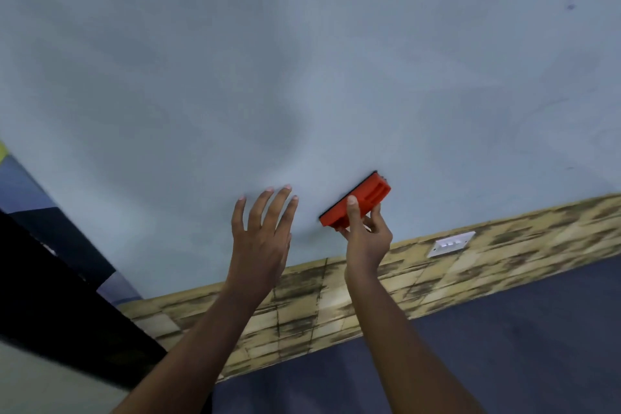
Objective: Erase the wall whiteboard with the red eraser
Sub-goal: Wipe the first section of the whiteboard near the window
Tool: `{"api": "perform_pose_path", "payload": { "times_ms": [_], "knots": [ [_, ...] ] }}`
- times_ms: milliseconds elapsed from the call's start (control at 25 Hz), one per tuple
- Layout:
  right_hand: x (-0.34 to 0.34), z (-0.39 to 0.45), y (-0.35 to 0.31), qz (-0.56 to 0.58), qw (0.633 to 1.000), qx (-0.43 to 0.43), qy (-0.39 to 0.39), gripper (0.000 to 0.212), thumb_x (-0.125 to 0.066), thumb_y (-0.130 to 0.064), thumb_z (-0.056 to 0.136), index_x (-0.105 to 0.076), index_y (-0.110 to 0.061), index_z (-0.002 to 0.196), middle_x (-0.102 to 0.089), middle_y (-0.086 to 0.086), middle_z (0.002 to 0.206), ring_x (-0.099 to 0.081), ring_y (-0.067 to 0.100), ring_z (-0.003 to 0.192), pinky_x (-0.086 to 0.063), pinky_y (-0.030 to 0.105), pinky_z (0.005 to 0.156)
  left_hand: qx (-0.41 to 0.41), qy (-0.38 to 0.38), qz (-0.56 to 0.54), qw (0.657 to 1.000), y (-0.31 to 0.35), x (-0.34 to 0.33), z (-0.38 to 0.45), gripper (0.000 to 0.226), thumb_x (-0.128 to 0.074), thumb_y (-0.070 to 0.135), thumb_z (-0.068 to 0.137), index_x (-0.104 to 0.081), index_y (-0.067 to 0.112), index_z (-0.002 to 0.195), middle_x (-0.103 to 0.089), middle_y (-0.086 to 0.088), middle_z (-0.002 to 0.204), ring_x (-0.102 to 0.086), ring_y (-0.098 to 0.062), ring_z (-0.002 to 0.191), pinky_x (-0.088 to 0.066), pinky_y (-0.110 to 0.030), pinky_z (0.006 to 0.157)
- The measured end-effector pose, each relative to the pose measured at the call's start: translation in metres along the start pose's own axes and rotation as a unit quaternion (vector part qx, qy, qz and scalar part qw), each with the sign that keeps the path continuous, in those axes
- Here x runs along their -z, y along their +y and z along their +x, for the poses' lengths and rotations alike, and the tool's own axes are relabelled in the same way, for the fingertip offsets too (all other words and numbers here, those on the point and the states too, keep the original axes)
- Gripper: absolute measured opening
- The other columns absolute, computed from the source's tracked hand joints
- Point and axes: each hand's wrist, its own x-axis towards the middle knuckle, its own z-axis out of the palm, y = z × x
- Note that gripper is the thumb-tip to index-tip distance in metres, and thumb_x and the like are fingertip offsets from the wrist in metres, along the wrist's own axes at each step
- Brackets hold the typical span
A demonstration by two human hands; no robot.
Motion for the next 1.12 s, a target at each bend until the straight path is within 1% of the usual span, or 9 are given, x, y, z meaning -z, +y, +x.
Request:
{"api": "perform_pose_path", "payload": {
  "times_ms": [80, 200, 360, 480, 560, 720, 840, 960, 1120],
  "knots": [
    [0.019, 0.02, 0.002, 0.025, 0.999, -0.038, 0.019, 0.034, -0.082, -0.038, 0.088, -0.076, -0.018, 0.114, -0.072, 0.022, 0.1, -0.076, 0.028, 0.095, -0.064, 0.036, 0.071, -0.011, 0.003, 0.009, 1.0, 0.02, -0.003, 0.013, 0.07, -0.074, 0.025, 0.096, -0.047, 0.012, 0.158, -0.036, -0.014, 0.169, -0.036, -0.037, 0.154, -0.025, -0.065, 0.124],
    [0.038, 0.045, 0.006, 0.013, 0.997, -0.075, 0.018, 0.02, -0.084, -0.034, 0.085, -0.077, -0.018, 0.094, -0.077, 0.011, 0.088, -0.077, 0.024, 0.09, -0.064, 0.033, 0.072, -0.019, 0.017, 0.027, 0.999, 0.055, 0.0, 0.055, 0.078, -0.075, 0.031, 0.095, -0.041, 0.014, 0.162, -0.026, -0.015, 0.173, -0.023, -0.039, 0.159, -0.022, -0.066, 0.124],
    [0.076, 0.085, 0.02, 0.052, 0.983, -0.178, 0.022, 0.023, -0.082, -0.025, 0.089, -0.074, -0.005, 0.096, -0.075, 0.013, 0.096, -0.074, 0.022, 0.087, -0.065, 0.035, 0.072, -0.007, 0.023, 0.068, 0.997, 0.086, 0.011, 0.113, 0.105, -0.079, 0.042, 0.088, -0.019, 0.018, 0.17, -0.002, -0.015, 0.178, -0.002, -0.043, 0.162, -0.008, -0.069, 0.125],
    [0.116, 0.12, 0.04, 0.029, 0.974, -0.224, 0.004, 0.018, -0.079, -0.017, 0.09, -0.069, -0.003, 0.09, -0.072, 0.014, 0.097, -0.072, 0.028, 0.097, -0.064, 0.033, 0.069, 0.008, -0.001, 0.064, 0.998, 0.102, 0.006, 0.12, 0.127, -0.089, 0.051, 0.075, -0.01, 0.02, 0.171, 0.006, -0.019, 0.177, 0.007, -0.048, 0.161, 0.0, -0.076, 0.122],
    [0.134, 0.137, 0.051, 0.012, 0.969, -0.246, -0.023, 0.025, -0.08, -0.017, 0.09, -0.067, 0.005, 0.093, -0.071, 0.017, 0.098, -0.071, 0.033, 0.105, -0.064, 0.034, 0.067, 0.01, -0.019, 0.06, 0.998, 0.109, -0.003, 0.118, 0.14, -0.096, 0.05, 0.066, -0.008, 0.021, 0.171, 0.01, -0.02, 0.176, 0.012, -0.049, 0.16, 0.008, -0.077, 0.121],
    [0.16, 0.162, 0.064, 0.024, 0.961, -0.274, -0.038, 0.045, -0.08, -0.016, 0.089, -0.062, 0.012, 0.119, -0.068, 0.028, 0.118, -0.069, 0.04, 0.109, -0.064, 0.033, 0.061, 0.028, -0.037, 0.072, 0.996, 0.108, -0.012, 0.118, 0.154, -0.101, 0.049, 0.057, 0.0, 0.025, 0.171, 0.016, -0.016, 0.176, 0.02, -0.045, 0.16, 0.023, -0.067, 0.121],
    [0.172, 0.174, 0.058, 0.019, 0.962, -0.271, -0.035, 0.033, -0.079, -0.017, 0.09, -0.067, 0.007, 0.109, -0.07, 0.027, 0.114, -0.07, 0.04, 0.106, -0.064, 0.031, 0.063, 0.04, -0.052, 0.081, 0.995, 0.11, -0.012, 0.118, 0.155, -0.1, 0.052, 0.057, 0.004, 0.027, 0.17, 0.021, -0.014, 0.175, 0.024, -0.043, 0.159, 0.024, -0.065, 0.121],
    [0.18, 0.185, 0.033, 0.04, 0.968, -0.248, -0.018, 0.019, -0.08, -0.019, 0.089, -0.07, -0.005, 0.098, -0.073, 0.021, 0.112, -0.073, 0.029, 0.095, -0.064, 0.03, 0.065, 0.051, -0.069, 0.078, 0.993, 0.109, -0.014, 0.119, 0.156, -0.096, 0.06, 0.056, 0.007, 0.029, 0.17, 0.028, -0.012, 0.173, 0.031, -0.042, 0.157, 0.028, -0.065, 0.12],
    [0.164, 0.19, -0.012, -0.075, 0.993, -0.09, 0.012, 0.026, -0.084, -0.048, 0.079, -0.077, -0.024, 0.085, -0.077, -0.004, 0.079, -0.077, 0.023, 0.082, -0.065, 0.044, 0.072, 0.049, -0.079, 0.081, 0.992, 0.108, -0.017, 0.119, 0.157, -0.091, 0.069, 0.055, 0.009, 0.029, 0.169, 0.033, -0.012, 0.171, 0.035, -0.042, 0.154, 0.03, -0.064, 0.118]
  ]
}}
